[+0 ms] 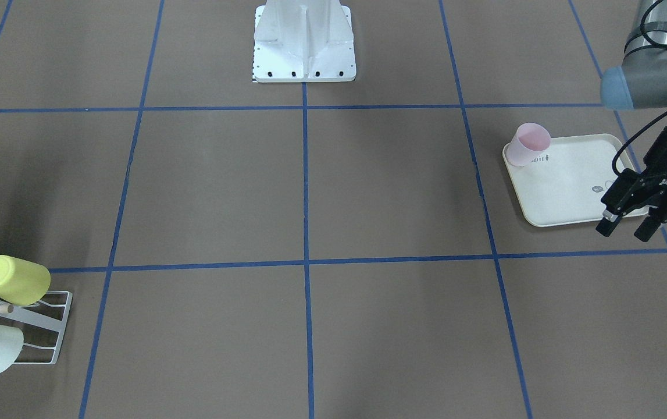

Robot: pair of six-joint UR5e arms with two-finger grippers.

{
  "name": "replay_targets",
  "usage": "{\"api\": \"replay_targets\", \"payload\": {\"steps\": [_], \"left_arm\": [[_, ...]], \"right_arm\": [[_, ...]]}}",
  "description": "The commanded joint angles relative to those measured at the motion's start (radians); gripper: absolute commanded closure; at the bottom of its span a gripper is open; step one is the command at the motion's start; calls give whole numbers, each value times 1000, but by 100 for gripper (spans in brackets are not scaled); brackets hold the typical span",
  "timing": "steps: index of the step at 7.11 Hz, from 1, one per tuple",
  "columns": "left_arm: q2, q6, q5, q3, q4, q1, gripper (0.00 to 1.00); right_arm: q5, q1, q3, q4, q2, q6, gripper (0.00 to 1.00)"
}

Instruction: Transfer IKEA cup to right arm and place on rack

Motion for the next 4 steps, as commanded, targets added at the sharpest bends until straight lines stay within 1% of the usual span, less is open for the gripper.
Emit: {"api": "replay_targets", "payload": {"steps": [1,2,4], "left_arm": [[0,-1,-1,-2,0,2,1],[0,-1,-1,-5,0,2,1],[0,-1,-3,-13,11,2,1]], "right_arm": [[0,-4,-6,0,-5,1,60],[0,-7,-6,0,-5,2,46],[0,-17,-8,2,-5,4,24]]}}
